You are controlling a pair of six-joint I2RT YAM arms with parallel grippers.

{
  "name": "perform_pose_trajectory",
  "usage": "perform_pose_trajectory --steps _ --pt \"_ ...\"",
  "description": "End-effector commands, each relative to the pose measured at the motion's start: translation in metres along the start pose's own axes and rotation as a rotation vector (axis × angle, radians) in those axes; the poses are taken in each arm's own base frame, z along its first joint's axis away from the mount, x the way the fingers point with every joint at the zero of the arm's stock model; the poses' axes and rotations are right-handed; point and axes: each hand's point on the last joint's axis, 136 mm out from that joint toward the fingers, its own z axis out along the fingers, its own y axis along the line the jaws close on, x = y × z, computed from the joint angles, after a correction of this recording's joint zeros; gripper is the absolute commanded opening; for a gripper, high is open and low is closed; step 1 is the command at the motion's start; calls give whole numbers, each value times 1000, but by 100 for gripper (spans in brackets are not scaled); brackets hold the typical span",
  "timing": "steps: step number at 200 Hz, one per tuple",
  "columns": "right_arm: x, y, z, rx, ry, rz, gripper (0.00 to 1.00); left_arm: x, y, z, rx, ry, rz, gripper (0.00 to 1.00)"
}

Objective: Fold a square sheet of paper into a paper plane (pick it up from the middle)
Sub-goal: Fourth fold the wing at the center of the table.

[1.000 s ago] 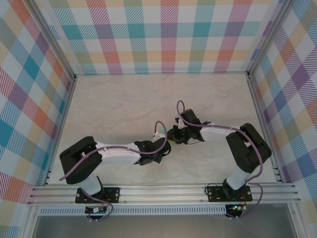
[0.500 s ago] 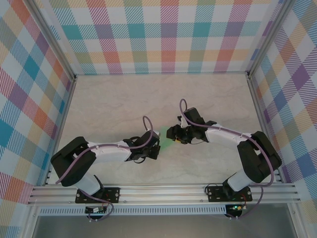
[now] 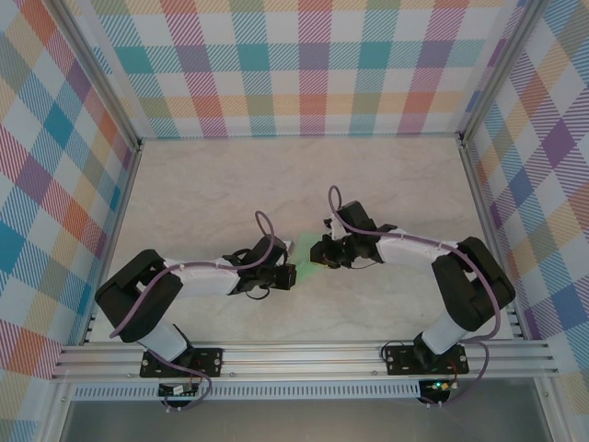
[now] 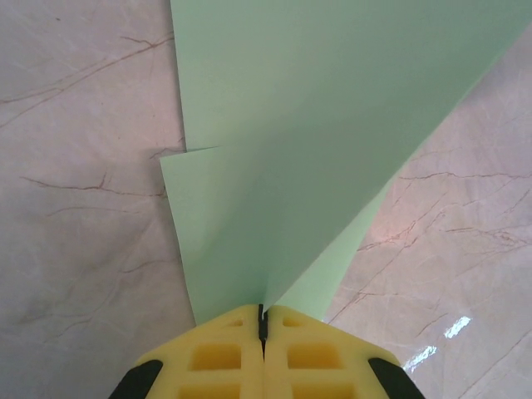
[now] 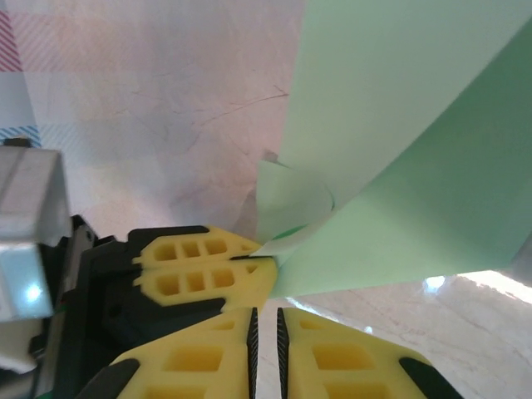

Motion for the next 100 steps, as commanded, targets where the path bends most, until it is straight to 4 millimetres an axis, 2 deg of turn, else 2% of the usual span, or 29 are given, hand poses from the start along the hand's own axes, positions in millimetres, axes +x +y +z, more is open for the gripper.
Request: perform_pose_trajectory --steps 1,71,100 --pt "-10 12 8 -35 9 -16 15 3 5 5 26 10 -50 0" --pt "-22 17 27 -58 38 -13 14 2 12 0 32 -1 -93 0" --pt "-25 13 34 -46 45 -4 14 4 16 0 34 -5 -114 0"
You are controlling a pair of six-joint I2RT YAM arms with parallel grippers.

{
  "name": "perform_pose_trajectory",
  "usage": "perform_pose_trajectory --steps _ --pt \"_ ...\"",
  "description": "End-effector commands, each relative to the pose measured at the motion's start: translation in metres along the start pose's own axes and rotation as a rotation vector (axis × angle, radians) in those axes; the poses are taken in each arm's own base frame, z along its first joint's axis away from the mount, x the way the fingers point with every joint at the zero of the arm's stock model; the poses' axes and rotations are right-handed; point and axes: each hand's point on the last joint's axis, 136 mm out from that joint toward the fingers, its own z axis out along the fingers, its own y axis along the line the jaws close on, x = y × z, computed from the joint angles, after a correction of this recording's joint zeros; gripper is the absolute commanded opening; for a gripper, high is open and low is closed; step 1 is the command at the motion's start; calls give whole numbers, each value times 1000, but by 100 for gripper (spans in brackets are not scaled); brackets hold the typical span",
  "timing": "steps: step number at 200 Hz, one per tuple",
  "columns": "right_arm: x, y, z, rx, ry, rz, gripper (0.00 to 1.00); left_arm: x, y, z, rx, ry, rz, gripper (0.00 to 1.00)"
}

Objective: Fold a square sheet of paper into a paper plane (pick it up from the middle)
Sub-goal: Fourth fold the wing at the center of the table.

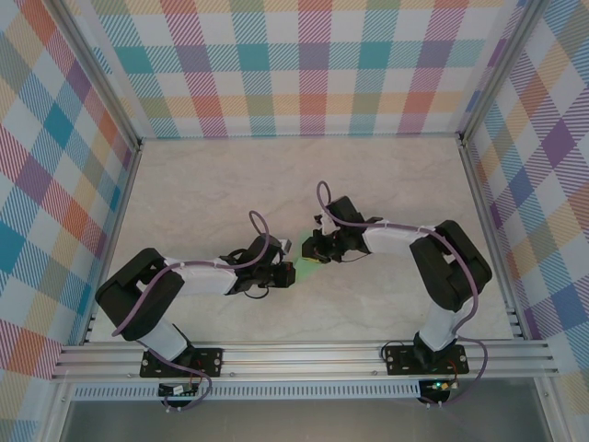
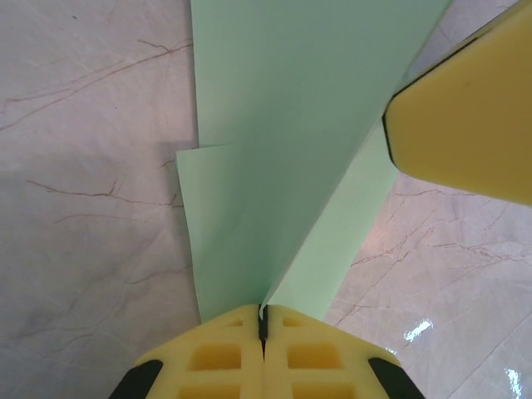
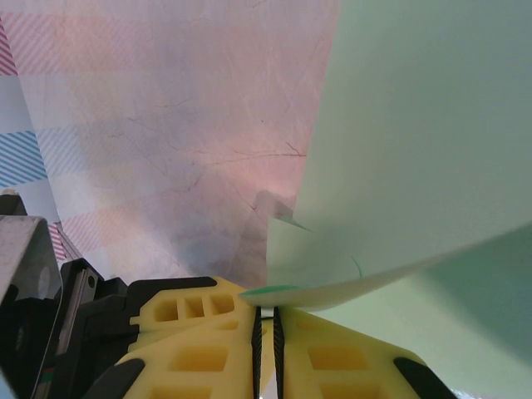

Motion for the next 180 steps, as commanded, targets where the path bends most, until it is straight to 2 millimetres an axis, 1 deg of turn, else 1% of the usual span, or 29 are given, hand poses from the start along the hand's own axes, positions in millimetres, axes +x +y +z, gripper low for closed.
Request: perform_pose_trajectory --steps 1,20,41,53,65,86,122,180 --pt "-5 8 6 -27 11 -7 14 4 13 -2 -18 4 -45 0" --pt "-7 4 11 -18 15 2 14 4 16 -3 -24 -1 -51 0" --pt "-8 0 14 -9 16 6 14 4 19 -5 -32 -9 -58 5" --pt "-9 0 15 -7 15 4 14 4 20 -6 -42 -13 -59 9" --pt "-9 0 16 -6 18 3 14 5 20 -7 -39 -11 -56 11" --pt "-10 -2 16 0 17 8 14 7 21 -9 -40 -9 -50 17" --pt "-10 -5 17 14 17 16 14 8 16 -12 -20 3 -22 19" --pt "-11 -5 16 25 15 17 14 15 23 -19 -57 21 16 21"
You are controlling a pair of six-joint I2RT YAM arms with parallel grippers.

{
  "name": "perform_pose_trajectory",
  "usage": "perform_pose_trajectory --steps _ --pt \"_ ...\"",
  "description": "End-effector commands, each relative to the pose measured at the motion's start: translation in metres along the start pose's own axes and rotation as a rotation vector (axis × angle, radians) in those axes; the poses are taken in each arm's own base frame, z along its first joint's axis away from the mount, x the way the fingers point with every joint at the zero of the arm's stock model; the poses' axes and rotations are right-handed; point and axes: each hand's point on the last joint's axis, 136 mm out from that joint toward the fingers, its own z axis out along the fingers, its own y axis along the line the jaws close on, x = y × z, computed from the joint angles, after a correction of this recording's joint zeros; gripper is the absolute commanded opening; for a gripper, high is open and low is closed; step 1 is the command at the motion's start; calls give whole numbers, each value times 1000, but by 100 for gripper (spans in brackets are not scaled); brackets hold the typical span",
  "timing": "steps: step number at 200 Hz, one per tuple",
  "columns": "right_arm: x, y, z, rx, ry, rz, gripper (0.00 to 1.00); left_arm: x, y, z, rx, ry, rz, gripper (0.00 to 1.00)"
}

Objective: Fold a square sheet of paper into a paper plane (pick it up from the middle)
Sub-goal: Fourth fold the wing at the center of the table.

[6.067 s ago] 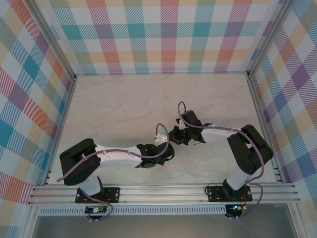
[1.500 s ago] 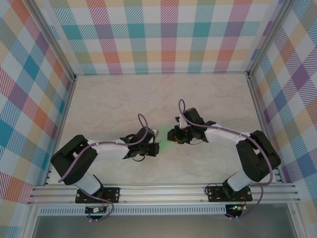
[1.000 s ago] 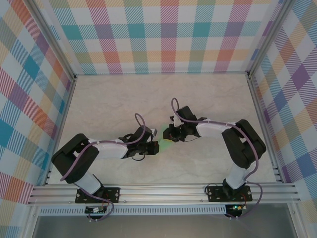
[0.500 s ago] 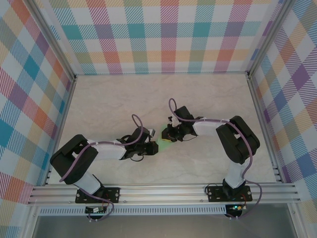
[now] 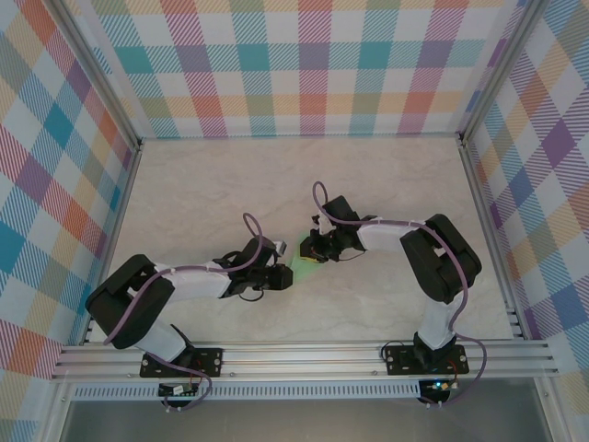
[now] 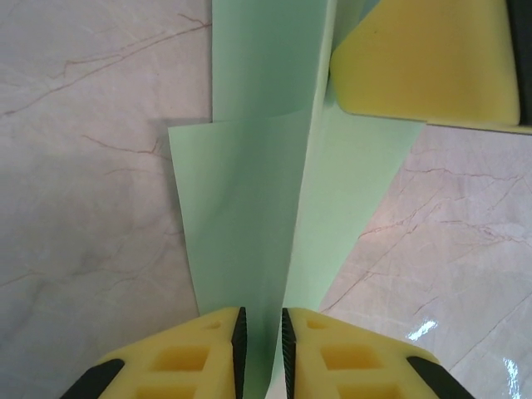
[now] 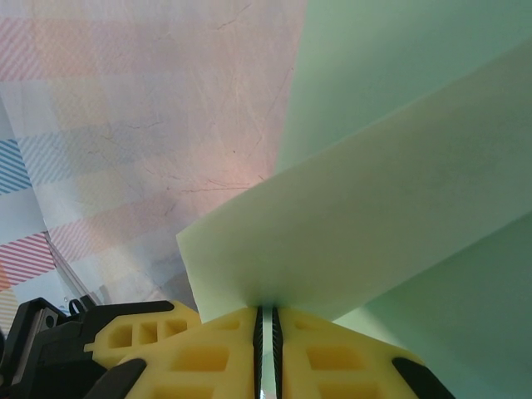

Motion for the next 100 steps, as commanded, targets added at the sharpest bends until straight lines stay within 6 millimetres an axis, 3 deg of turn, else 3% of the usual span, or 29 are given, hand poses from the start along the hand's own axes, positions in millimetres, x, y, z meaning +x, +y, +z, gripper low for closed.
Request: perform_pose_trajectory --steps 1,57,100 --pt "-4 4 2 5 2 0 14 8 16 -6 -48 19 14 21" --pt "-4 4 2 8 3 2 14 7 13 -4 -29 18 25 5" --pt "-2 9 -5 -11 -12 -9 15 11 14 1 -18 47 12 0"
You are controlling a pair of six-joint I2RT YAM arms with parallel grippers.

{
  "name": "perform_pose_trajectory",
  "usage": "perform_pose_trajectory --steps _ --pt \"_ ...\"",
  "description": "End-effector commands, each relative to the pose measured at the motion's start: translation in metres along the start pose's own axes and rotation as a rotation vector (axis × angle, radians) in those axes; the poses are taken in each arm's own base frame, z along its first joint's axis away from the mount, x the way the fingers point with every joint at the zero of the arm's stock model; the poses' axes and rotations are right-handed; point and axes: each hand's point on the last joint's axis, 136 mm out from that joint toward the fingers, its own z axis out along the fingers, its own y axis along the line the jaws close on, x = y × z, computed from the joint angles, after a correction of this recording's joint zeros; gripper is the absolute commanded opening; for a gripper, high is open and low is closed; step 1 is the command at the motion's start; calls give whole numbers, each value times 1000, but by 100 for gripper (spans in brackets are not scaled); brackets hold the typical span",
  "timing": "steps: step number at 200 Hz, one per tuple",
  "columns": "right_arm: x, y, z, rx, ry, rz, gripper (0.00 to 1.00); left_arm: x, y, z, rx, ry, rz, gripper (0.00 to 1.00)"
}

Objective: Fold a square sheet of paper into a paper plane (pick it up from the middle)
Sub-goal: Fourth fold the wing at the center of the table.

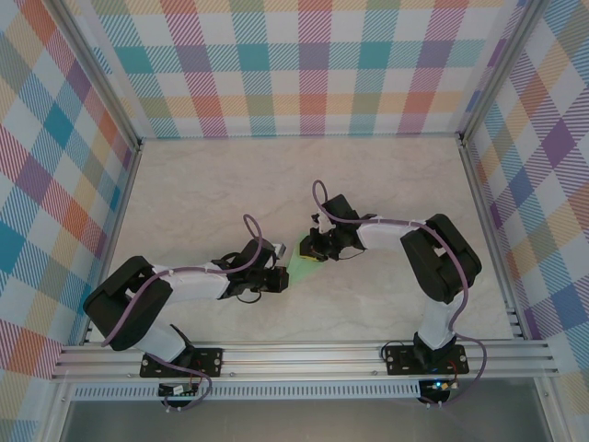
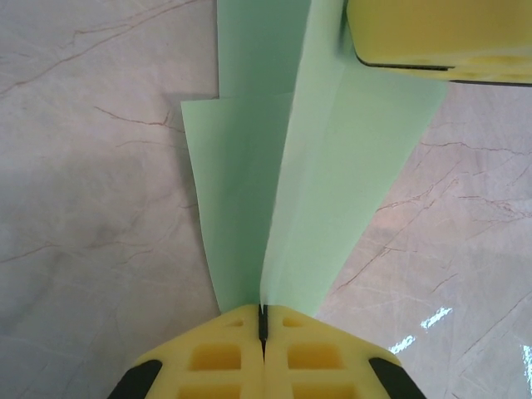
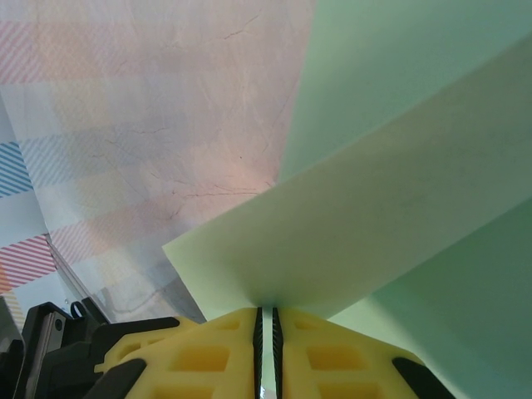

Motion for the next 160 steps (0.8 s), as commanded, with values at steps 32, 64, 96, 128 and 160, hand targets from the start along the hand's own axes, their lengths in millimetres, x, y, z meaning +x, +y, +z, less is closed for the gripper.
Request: perform_pose_trajectory --steps 32,64,96,128,160 --pt "10 24 -6 -90 17 -38 15 1 4 7 60 45 -63 0" --pt "15 30 -1 -131 35 -46 15 0 3 13 78 72 -89 0" --pt "10 19 8 -85 31 -17 15 0 7 17 78 79 -121 0" --pt "2 14 11 -40 18 -28 15 4 13 19 67 82 -148 0" --pt "-3 9 17 -28 18 -30 15 7 14 18 64 85 -150 0"
